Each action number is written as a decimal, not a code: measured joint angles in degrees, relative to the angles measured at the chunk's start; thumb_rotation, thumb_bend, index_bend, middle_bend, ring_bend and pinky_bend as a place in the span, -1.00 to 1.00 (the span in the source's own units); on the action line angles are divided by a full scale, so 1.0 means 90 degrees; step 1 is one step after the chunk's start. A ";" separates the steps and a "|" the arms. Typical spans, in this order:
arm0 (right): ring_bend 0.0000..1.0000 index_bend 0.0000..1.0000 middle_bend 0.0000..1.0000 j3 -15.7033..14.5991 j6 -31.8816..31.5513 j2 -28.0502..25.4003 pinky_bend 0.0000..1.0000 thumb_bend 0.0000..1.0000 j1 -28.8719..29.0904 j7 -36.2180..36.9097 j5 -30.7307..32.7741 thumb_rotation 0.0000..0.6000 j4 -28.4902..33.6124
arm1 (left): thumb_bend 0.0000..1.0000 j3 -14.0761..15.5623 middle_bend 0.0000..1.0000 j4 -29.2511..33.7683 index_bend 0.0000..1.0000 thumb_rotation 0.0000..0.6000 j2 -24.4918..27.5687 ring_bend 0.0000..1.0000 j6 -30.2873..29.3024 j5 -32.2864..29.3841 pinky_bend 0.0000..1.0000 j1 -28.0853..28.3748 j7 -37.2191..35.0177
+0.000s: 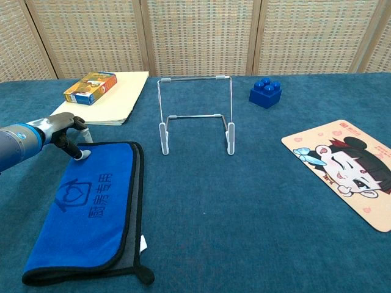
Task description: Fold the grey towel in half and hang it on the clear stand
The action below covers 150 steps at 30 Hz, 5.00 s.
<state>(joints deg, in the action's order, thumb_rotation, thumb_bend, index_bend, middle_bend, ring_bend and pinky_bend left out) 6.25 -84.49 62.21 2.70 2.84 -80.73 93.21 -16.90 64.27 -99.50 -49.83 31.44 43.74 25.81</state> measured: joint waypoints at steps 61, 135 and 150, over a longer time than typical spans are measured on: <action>-1.00 -1.00 -1.00 0.0040 -0.0008 -0.0116 -1.00 -1.00 -0.0031 0.0265 0.0061 1.00 0.0027 | 0.17 -0.0504 -1.00 0.2904 0.77 1.00 0.2181 -1.00 -0.1198 0.0859 -1.00 -0.0298 -0.0244; -1.00 -1.00 -1.00 0.0314 0.0448 -0.0297 -1.00 -1.00 0.0037 0.0942 0.0699 1.00 -0.0293 | 0.17 -0.2499 -1.00 0.1800 0.79 1.00 0.0807 -1.00 -0.2219 -0.0072 -1.00 0.3072 -0.0565; -1.00 -1.00 -1.00 0.0281 0.0405 -0.0290 -1.00 -1.00 0.0029 0.0870 0.0611 1.00 -0.0241 | 0.16 -0.2040 -1.00 0.3286 0.79 1.00 0.1049 -1.00 -0.2490 0.0009 -1.00 0.2399 -0.0592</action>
<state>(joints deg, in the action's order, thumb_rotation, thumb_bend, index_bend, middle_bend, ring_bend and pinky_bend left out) 8.78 -80.84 59.60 2.96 10.67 -75.23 91.05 -35.26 93.85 -90.06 -72.24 31.52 65.33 20.49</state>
